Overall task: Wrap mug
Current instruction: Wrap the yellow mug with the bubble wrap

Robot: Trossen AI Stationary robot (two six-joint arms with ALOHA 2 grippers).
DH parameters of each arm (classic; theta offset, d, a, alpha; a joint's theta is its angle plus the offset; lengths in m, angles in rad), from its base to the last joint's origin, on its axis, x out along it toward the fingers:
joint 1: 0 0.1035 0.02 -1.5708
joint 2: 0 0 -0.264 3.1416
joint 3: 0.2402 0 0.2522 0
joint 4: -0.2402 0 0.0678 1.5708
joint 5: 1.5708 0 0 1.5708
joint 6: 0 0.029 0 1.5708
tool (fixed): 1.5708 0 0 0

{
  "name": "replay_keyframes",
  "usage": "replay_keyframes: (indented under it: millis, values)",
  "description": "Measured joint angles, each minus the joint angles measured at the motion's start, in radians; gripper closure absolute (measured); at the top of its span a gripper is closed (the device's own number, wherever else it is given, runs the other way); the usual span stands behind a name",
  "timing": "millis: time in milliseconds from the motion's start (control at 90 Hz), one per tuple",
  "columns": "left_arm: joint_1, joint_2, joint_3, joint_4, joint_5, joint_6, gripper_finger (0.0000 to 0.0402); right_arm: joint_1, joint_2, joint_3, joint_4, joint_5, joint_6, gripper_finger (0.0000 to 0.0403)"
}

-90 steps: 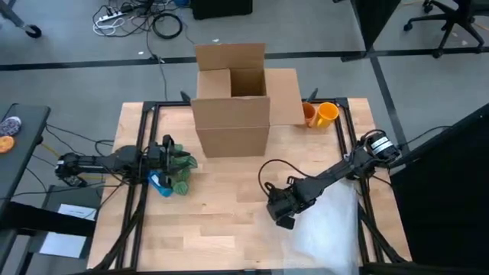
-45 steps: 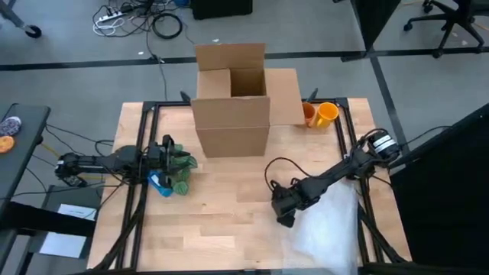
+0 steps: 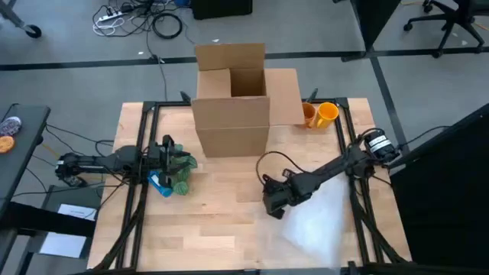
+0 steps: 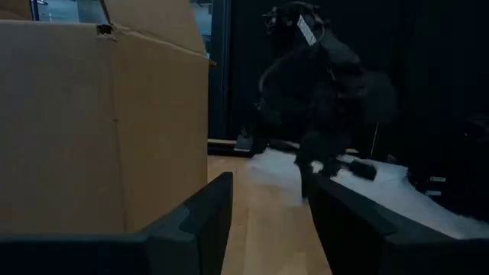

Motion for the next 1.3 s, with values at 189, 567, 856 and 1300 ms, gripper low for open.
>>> replay_keyframes:
  millis: [189, 567, 856, 1300]
  values:
    - [0.000, 0.000, 0.000, -0.001, 0.000, 0.000, 0.0245, -0.032, -0.002, 0.238, -0.120, 0.103, -0.194, 0.0403]
    - [0.000, 0.000, 0.000, 0.000, 0.000, 0.000, 0.0245, -0.002, -0.004, 0.646, -0.703, 0.165, -0.260, 0.0403]
    - [0.000, 0.000, 0.000, -0.002, -0.001, 0.000, 0.0245, 0.063, -0.056, 0.659, -0.859, 0.134, -0.152, 0.0403]
    - [0.000, 0.001, 0.000, 0.019, 0.000, 0.000, 0.0245, 0.103, -0.284, 0.293, -0.851, 0.113, 0.029, 0.0403]
